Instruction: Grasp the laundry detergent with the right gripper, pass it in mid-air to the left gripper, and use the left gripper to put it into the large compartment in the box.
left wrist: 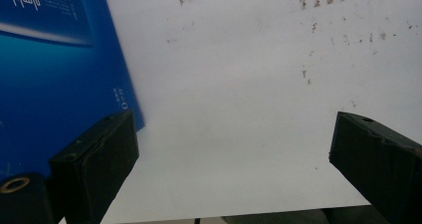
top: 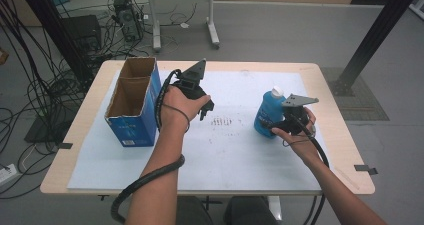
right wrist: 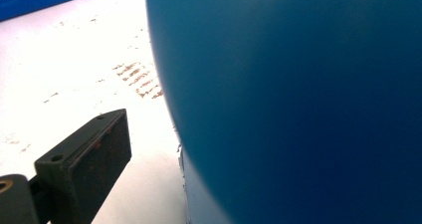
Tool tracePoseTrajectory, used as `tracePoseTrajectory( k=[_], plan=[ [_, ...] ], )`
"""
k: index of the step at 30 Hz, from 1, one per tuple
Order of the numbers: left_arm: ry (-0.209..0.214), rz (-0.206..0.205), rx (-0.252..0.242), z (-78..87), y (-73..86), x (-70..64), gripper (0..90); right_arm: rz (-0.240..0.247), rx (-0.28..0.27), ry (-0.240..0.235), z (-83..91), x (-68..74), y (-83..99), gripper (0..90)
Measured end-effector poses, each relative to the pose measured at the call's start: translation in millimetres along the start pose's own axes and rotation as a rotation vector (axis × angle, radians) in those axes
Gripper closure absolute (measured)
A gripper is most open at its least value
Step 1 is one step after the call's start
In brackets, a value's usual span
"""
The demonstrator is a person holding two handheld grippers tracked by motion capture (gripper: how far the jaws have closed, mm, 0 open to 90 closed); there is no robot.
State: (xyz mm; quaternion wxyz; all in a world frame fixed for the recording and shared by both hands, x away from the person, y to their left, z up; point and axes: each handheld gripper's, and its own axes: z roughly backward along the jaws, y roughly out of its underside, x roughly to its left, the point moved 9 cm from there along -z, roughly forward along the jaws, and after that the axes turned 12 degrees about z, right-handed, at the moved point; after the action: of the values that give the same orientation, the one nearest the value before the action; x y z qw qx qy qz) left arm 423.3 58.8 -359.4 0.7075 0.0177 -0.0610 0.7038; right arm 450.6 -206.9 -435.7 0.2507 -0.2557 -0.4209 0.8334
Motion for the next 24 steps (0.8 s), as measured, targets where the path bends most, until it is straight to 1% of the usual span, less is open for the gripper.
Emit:
tracePoseTrajectory(
  k=[7,24],
  plan=[
    [-0.005,0.001,-0.001,0.0,0.1,1.0,5.7,-0.003,0.001,0.001,0.5,-0.6,0.3,1.8],
    [-0.001,0.004,-0.004,0.9,-0.3,1.8,5.7,-0.003,0.003,-0.002,-0.2,-0.1,0.5,2.0]
  ],
)
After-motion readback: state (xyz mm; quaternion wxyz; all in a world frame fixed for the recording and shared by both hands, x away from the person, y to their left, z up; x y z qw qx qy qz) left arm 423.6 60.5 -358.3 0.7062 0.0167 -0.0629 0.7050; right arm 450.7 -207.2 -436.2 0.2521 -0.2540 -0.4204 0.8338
